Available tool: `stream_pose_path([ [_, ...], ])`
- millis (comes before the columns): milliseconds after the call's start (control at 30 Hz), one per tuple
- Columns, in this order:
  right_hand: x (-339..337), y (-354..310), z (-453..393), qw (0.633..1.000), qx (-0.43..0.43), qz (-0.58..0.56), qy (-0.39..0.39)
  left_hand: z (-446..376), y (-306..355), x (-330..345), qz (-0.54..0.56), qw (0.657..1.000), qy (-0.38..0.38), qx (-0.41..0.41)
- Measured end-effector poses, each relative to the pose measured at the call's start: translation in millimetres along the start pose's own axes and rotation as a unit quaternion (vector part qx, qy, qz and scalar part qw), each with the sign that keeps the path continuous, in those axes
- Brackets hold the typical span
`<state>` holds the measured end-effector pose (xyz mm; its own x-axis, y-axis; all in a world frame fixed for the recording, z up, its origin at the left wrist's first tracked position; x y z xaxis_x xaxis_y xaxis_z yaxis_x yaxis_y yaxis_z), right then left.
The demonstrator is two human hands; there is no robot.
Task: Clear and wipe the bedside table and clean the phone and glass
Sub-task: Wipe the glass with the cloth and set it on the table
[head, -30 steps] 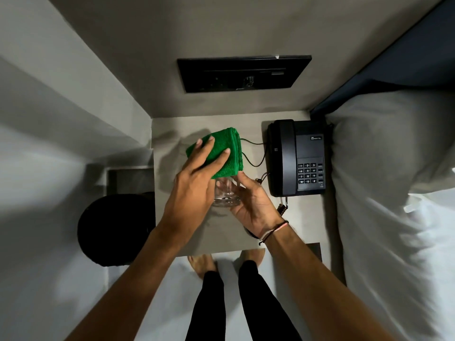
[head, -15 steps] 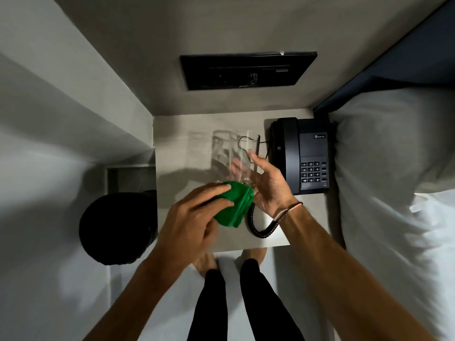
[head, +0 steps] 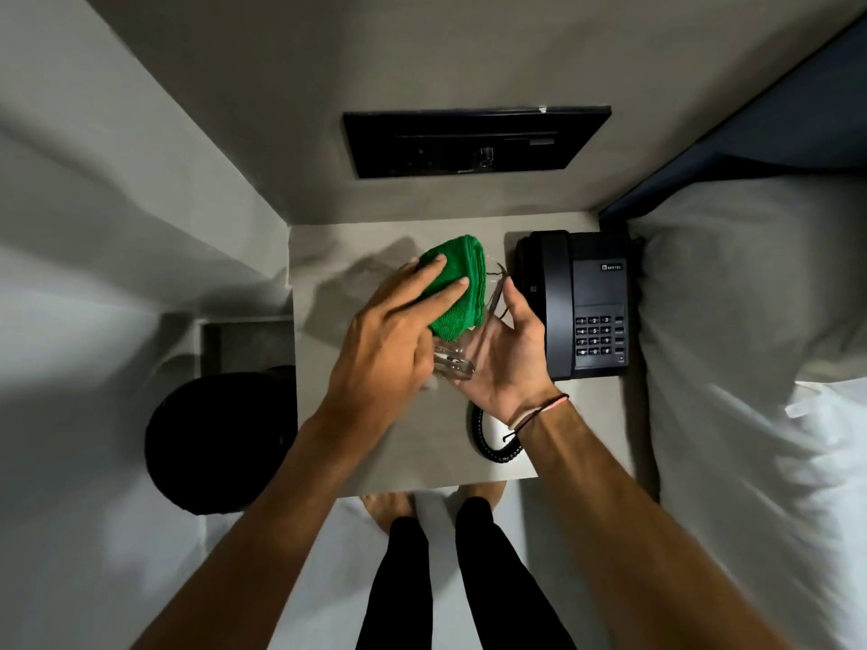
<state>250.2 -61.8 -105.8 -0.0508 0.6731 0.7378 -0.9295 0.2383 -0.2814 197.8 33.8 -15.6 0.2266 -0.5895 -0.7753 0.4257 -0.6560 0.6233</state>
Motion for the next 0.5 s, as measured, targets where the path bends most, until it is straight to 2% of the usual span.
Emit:
stream_pose_path([
  [233, -16, -18, -20, 0.995, -0.035, 0.081, 0.049, 39, -8, -1, -0.009, 0.996, -0.069, 0.058],
  [300, -18, -22, -22, 0.994, -0.043, 0.075, 0.066, 48, -14, -7, 0.004, 0.994, -0.078, 0.072],
  [400, -22, -20, -22, 0.992, -0.038, 0.070, 0.094, 45, -15, -26, 0.018, 0.995, -0.048, 0.081],
  [500, -15, -7, -20, 0.993, -0.027, 0.071, 0.087, 27, -14, -43, 0.023, 0.998, 0.023, 0.054],
])
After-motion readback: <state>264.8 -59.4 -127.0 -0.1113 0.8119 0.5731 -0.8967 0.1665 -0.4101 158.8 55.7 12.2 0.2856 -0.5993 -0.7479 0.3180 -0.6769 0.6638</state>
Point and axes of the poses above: each hand's wrist, its own z-axis away from the middle knuckle, its own x-axis out of the palm, y = z × x, the point moved 6 cm from there along -z, towards the middle knuckle, and after that the axes turned 8 degrees about -x, right-handed, at the moved point
